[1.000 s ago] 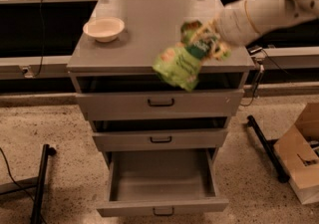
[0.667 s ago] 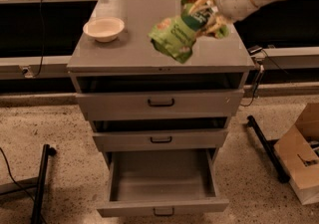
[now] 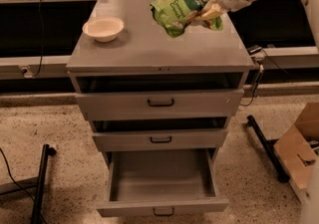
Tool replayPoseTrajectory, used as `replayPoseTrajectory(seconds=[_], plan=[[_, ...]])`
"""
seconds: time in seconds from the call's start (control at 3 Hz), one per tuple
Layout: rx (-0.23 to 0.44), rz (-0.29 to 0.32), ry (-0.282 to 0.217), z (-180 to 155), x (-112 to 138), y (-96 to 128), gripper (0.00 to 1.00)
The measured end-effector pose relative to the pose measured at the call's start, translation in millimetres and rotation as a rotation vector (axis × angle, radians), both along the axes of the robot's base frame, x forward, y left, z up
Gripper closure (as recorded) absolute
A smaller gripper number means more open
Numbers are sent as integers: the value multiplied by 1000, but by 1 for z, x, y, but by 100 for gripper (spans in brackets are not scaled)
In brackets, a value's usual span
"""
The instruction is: Pick green rice chip bag from bottom drawer and place on counter
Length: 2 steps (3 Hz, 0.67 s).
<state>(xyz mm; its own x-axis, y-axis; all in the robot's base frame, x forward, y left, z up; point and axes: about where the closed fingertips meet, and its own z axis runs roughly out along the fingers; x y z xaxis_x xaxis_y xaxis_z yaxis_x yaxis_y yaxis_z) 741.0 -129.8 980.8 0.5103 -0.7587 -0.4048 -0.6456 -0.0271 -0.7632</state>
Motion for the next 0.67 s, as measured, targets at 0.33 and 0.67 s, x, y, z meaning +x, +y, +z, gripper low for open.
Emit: replayPoseTrajectory(seconds=[0.33,0.67], plan=[[23,-44,64,-38,31,-8,100],[26,-44,70,-43,35,-7,81]])
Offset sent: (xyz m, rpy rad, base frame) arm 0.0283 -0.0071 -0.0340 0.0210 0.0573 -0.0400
